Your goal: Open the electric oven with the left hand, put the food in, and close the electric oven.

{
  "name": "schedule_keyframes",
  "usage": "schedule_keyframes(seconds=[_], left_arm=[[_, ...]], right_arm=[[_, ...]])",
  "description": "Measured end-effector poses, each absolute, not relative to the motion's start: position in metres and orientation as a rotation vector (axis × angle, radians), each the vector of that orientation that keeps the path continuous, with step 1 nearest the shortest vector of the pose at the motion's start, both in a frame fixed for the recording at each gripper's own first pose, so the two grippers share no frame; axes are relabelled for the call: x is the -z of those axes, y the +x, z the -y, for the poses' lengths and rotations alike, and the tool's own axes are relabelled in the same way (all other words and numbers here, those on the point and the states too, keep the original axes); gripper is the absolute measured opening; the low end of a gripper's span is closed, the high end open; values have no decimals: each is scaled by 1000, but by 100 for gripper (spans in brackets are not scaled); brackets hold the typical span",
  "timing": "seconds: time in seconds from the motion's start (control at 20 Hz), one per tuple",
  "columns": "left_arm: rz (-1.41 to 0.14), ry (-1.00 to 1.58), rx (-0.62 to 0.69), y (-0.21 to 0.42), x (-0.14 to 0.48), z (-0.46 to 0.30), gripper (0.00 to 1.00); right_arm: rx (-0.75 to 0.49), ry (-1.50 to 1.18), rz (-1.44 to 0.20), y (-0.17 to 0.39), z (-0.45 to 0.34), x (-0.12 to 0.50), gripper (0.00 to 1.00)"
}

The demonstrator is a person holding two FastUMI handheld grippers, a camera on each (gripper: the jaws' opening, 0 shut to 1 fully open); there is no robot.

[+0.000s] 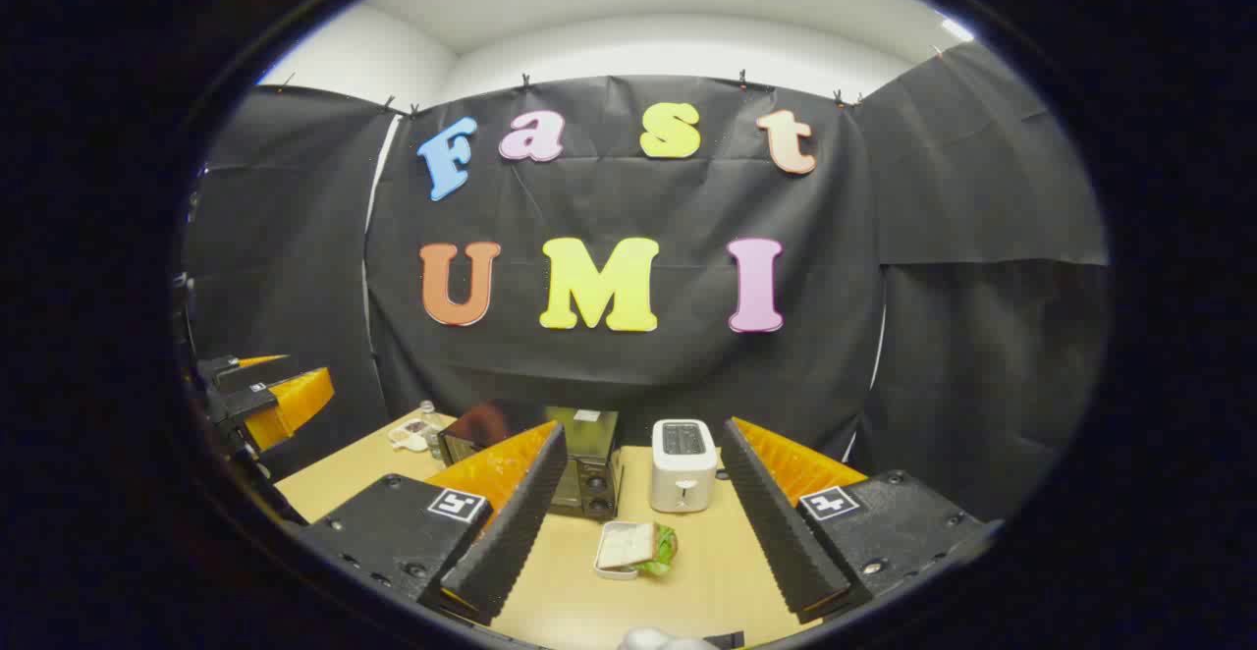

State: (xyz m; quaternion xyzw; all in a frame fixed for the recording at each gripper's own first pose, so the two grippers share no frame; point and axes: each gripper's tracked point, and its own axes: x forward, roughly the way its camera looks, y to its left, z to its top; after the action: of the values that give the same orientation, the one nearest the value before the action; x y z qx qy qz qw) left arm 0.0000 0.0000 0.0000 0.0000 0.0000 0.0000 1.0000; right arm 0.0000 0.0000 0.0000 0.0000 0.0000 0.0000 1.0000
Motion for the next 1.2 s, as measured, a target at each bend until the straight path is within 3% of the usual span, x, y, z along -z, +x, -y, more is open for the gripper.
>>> schedule_keyframes(seconds=[0.05,0.1,0.15,0.2,0.25,0.3,0.35,0.4,0.45,0.5,0.55,0.6,0.7,0.85,0.9,0.95,1.15,1.2], left_arm=[[0,0,0,2,-1,0,95],[1,1,1,3,-1,0,95],[2,2,3,5,-1,1,95],[3,3,4,5,-1,0,95],[3,6,4,6,-2,1,95],[1,7,4,7,-1,0,95],[-1,8,1,9,-1,0,95],[-3,6,2,9,1,0,95],[-4,6,0,11,2,0,95],[-2,6,0,11,3,-1,95],[-3,8,-1,14,4,0,95],[-3,11,-2,16,6,0,95],[-17,16,-2,25,17,2,95],[-51,10,14,50,41,13,95],[-67,6,20,58,52,18,95],[-82,4,27,68,62,24,95],[-123,-19,55,123,103,49,95],[-142,-27,54,137,116,54,95]], right_arm=[[-1,-1,-1,0,1,1,92],[-3,-1,-1,0,0,0,92],[-3,-2,-1,0,1,0,100],[-4,-3,1,0,1,0,100],[-1,-3,1,0,2,-1,92],[-1,-4,2,2,3,-2,92],[2,-6,2,2,4,-1,100],[6,-8,4,3,6,-2,92],[8,-7,5,4,6,-2,100],[9,-6,3,5,7,-2,100],[9,-6,0,6,7,0,92],[9,-6,-3,8,8,0,100],[11,-7,-16,11,10,4,100],[25,-14,-24,14,19,5,100],[36,-21,-26,14,25,5,92],[49,-27,-26,15,31,5,100],[107,-35,-49,17,58,10,100],[123,-37,-55,17,64,12,92]])
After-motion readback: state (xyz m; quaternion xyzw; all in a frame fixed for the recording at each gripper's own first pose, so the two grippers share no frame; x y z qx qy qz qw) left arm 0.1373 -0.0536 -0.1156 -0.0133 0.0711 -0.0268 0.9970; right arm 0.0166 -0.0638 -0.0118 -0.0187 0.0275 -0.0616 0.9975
